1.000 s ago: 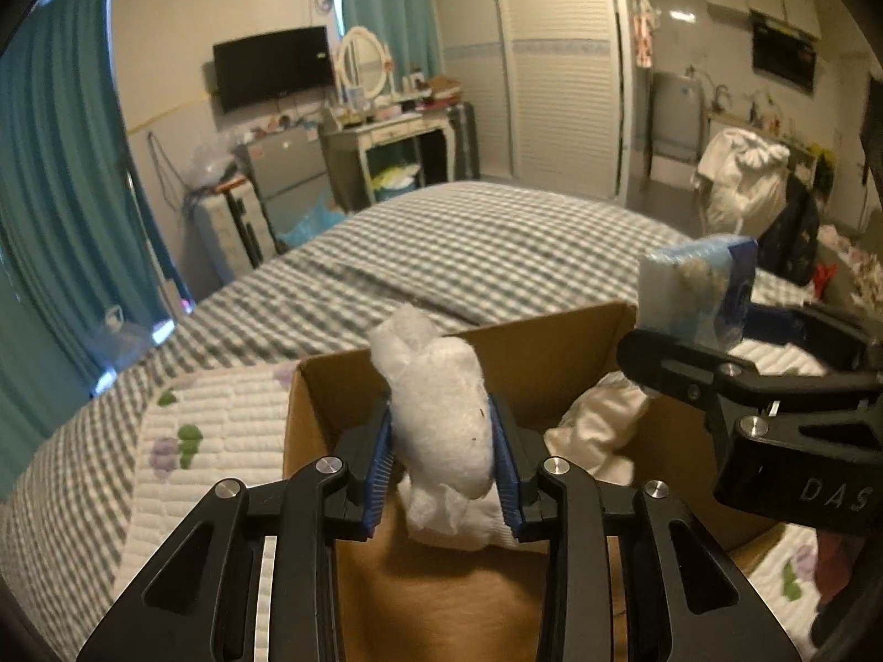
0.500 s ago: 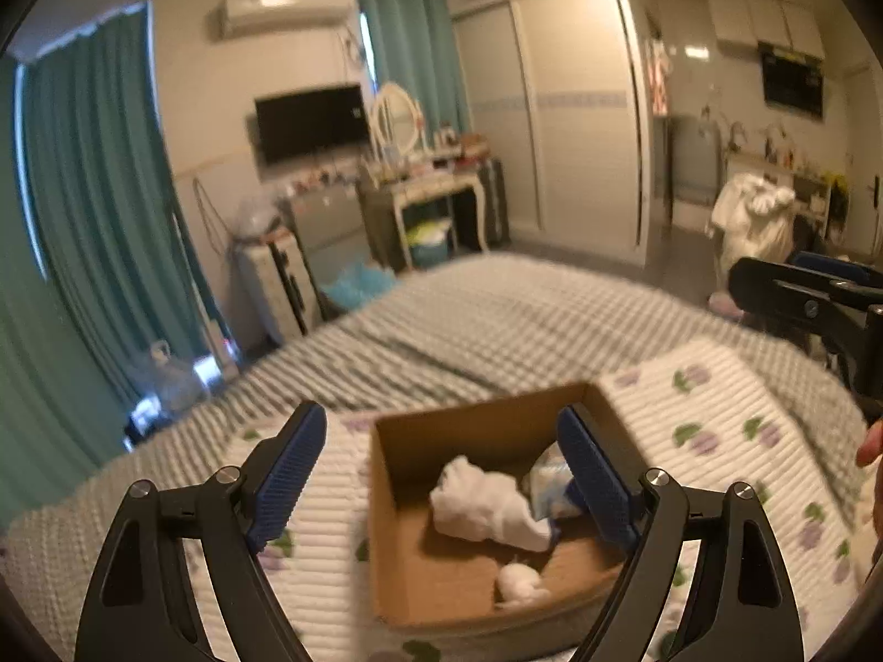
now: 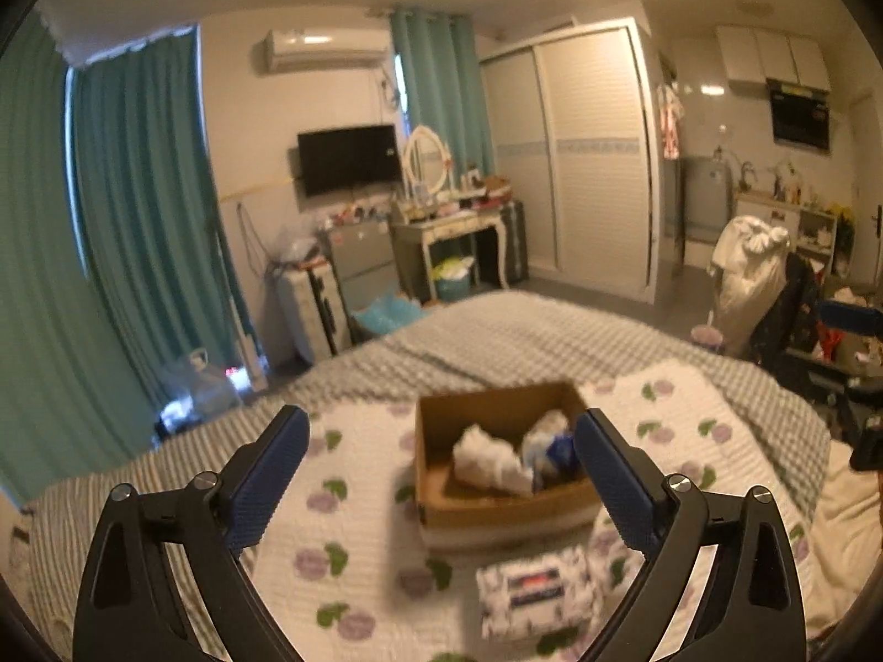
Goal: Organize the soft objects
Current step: 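Grasp the white fuzzy hair tie with the right tool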
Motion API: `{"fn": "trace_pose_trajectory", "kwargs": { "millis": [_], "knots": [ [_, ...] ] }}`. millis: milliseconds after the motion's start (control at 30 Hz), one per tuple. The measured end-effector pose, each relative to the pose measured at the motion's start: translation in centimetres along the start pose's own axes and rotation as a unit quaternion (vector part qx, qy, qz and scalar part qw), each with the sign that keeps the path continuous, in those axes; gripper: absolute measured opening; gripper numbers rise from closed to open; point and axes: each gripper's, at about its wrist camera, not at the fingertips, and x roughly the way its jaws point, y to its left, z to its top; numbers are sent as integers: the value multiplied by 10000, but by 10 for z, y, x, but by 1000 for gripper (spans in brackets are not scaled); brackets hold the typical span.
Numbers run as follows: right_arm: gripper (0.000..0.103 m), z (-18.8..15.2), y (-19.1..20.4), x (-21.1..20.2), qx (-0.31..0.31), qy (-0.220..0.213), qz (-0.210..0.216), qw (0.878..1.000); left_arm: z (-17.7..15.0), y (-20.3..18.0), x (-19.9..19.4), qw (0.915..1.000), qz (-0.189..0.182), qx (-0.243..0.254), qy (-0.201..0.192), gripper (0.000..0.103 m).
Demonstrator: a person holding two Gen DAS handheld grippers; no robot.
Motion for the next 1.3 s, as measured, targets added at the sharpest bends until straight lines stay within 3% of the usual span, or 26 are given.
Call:
{"fn": "trace_pose_trajectory", "kwargs": {
  "millis": [133,267,367,500,600,700,767,800,967,1167,1300],
  "knots": [
    [103,-47,9,31,-94,415,-64,9991,-41,-12,25,9988,-102,105,473,98],
    [103,-103,13,83,100,1073,167,9940,-89,-29,52,9950,-142,283,951,98],
    [103,-137,16,112,156,1437,201,9893,-129,-37,74,9887,-199,345,1446,98],
    [98,-162,23,139,143,1737,295,9843,-160,-40,96,9813,-413,103,1879,98],
    [93,-172,30,153,96,1846,393,9820,-171,-40,102,9793,-490,44,1962,98],
    [80,-180,37,170,87,1995,528,9784,-174,-39,106,9779,-590,-12,2008,98],
    [56,-184,40,177,75,2056,553,9770,-176,-39,108,9767,-695,-38,2031,98],
    [52,-186,41,178,100,2057,577,9769,-177,-40,108,9763,-724,-32,2041,98],
    [45,-182,35,166,297,1820,667,9806,-176,-45,106,9755,-963,111,1975,98],
    [45,-173,24,153,515,1629,652,9831,-177,-49,135,9731,-811,2,2155,98],
    [45,-172,22,155,578,1677,692,9817,-188,-49,161,9615,-968,-265,2557,101]
  ]
}}
